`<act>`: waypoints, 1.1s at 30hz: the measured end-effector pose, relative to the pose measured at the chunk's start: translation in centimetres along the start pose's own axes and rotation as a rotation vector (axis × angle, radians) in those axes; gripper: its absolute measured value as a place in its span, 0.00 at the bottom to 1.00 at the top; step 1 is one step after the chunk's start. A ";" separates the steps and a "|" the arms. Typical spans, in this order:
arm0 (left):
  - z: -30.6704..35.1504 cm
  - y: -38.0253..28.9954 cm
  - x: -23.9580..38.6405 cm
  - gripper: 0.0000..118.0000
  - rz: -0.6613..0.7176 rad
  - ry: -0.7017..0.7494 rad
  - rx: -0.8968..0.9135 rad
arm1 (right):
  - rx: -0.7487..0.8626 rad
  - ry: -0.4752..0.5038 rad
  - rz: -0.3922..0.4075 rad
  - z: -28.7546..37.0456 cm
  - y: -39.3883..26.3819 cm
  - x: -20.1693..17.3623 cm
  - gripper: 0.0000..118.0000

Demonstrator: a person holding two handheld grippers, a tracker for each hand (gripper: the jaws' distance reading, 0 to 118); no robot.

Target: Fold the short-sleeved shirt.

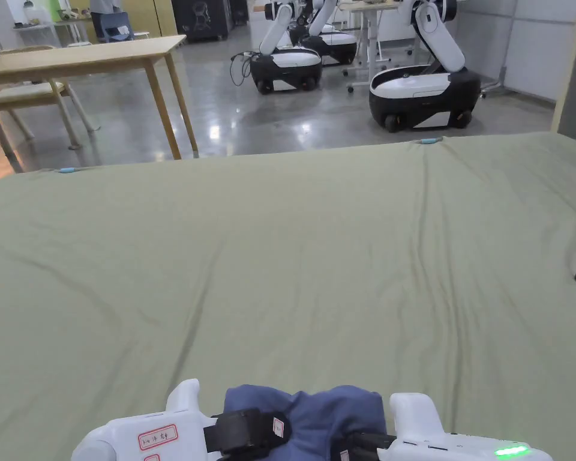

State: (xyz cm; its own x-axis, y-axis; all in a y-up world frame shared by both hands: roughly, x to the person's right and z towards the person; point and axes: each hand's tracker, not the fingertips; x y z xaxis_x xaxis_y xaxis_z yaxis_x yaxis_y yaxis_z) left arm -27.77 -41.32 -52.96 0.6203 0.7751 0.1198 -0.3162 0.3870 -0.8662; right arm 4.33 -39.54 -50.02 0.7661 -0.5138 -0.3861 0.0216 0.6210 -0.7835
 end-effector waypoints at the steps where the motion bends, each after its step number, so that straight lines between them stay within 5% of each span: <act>1: 0.2 0.2 0.1 0.27 -0.003 -0.003 -0.002 | 0.001 -0.003 -0.011 0.0 0.1 -0.3 0.00; 6: 3.4 3.8 -2.0 0.26 -0.025 -0.064 -0.041 | 0.027 0.036 -0.005 0.7 0.9 -2.5 0.01; 10: 12.7 8.9 -7.4 0.26 -0.120 0.049 0.016 | 0.036 -0.027 0.055 1.5 1.6 -4.2 0.01; 16: 28.0 12.4 -17.4 0.26 0.025 0.155 0.089 | 0.018 -0.016 0.043 2.4 1.3 -3.7 0.01; 19: 31.6 12.5 -21.7 0.26 0.123 0.366 0.116 | -0.012 -0.066 0.058 2.5 1.1 -3.4 0.01; 21: 31.5 12.1 -22.8 0.27 0.200 0.355 0.128 | -0.018 -0.093 0.064 2.4 1.0 -3.1 0.01; 24: 29.9 11.8 -21.5 0.54 0.204 0.292 0.208 | -0.023 -0.099 0.053 2.2 1.0 -2.5 0.01; 26: 30.0 12.1 -20.2 0.91 0.150 0.244 0.259 | -0.028 -0.099 0.046 2.1 1.2 -2.1 0.01; 27: 30.2 12.3 -19.4 1.00 0.151 0.217 0.260 | -0.029 -0.103 0.049 2.2 1.2 -2.2 0.01; 31: 34.8 12.7 -16.9 1.00 0.147 0.365 0.392 | -0.002 -0.108 0.086 3.5 1.7 -2.6 0.01; 33: 36.6 11.9 -14.9 0.86 0.207 0.278 0.448 | 0.025 -0.097 0.083 4.4 1.9 -2.7 0.01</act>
State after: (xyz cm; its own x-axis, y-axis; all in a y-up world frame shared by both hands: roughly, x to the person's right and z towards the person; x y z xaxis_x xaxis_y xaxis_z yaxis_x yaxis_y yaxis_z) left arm -67.02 -30.00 -47.25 0.6597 0.7201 -0.2150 -0.6874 0.4624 -0.5601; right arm 5.17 -34.38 -48.33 0.8242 -0.4015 -0.3994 -0.0290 0.6744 -0.7378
